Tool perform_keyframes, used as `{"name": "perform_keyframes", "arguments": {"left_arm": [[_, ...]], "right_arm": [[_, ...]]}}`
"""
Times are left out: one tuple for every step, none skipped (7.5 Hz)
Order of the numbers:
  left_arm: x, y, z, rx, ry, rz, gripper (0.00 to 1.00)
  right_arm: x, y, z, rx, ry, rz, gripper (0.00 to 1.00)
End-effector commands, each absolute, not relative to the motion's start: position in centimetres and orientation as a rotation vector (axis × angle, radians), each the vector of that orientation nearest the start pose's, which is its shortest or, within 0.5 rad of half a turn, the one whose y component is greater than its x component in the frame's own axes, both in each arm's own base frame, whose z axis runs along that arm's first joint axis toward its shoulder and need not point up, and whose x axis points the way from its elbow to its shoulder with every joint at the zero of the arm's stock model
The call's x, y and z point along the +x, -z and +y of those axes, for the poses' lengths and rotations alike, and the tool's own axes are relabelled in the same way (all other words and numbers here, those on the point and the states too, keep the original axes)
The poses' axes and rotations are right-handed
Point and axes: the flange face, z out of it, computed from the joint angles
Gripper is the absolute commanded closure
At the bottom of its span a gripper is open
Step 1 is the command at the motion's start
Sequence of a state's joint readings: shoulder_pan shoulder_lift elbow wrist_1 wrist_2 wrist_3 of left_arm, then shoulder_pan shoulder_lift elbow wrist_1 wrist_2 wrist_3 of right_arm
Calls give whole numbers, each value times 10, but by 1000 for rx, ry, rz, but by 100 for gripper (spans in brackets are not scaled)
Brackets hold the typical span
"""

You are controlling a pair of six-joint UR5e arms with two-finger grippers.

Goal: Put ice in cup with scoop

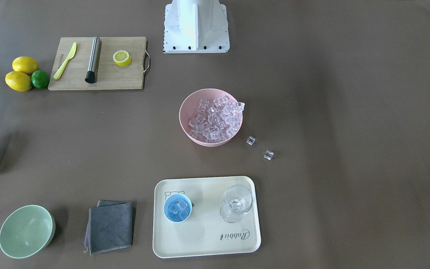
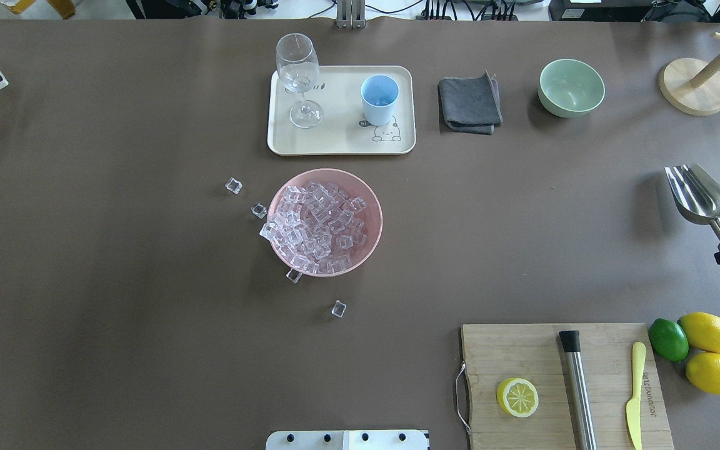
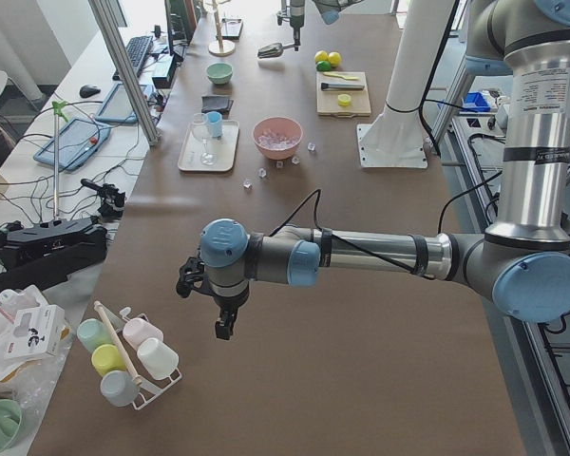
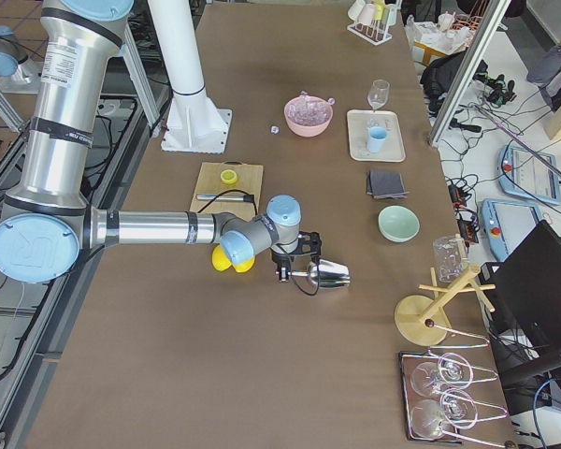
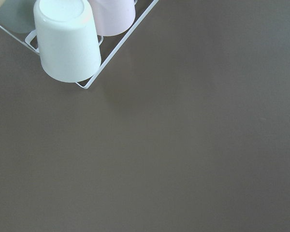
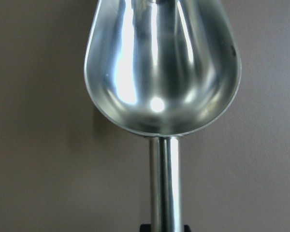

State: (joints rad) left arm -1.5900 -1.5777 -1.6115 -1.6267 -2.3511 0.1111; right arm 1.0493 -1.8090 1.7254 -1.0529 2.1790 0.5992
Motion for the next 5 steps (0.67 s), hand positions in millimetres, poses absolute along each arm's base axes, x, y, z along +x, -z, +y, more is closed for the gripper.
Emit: {"name": "perform_keyframes", "arguments": {"left_arm": [[-73,-629,-499,148,-126,771,1],[-72,-628,-500,151,-131,772,1],[-72,-626,-501,154,-132,772,1],[-72,-624,-502,157,-133,772,1],[-72,-624,-502,157,-133,772,1]], "right_arm": [[-140,-641,-400,43,53,-732,31],[-135,-640,-403,48,41,-734,5],[-127,-639,-406,58,32,-741,1],[-116,-637,-408,49,24,-770,1],[-93,-638,-413,42,50,-792,1]]}}
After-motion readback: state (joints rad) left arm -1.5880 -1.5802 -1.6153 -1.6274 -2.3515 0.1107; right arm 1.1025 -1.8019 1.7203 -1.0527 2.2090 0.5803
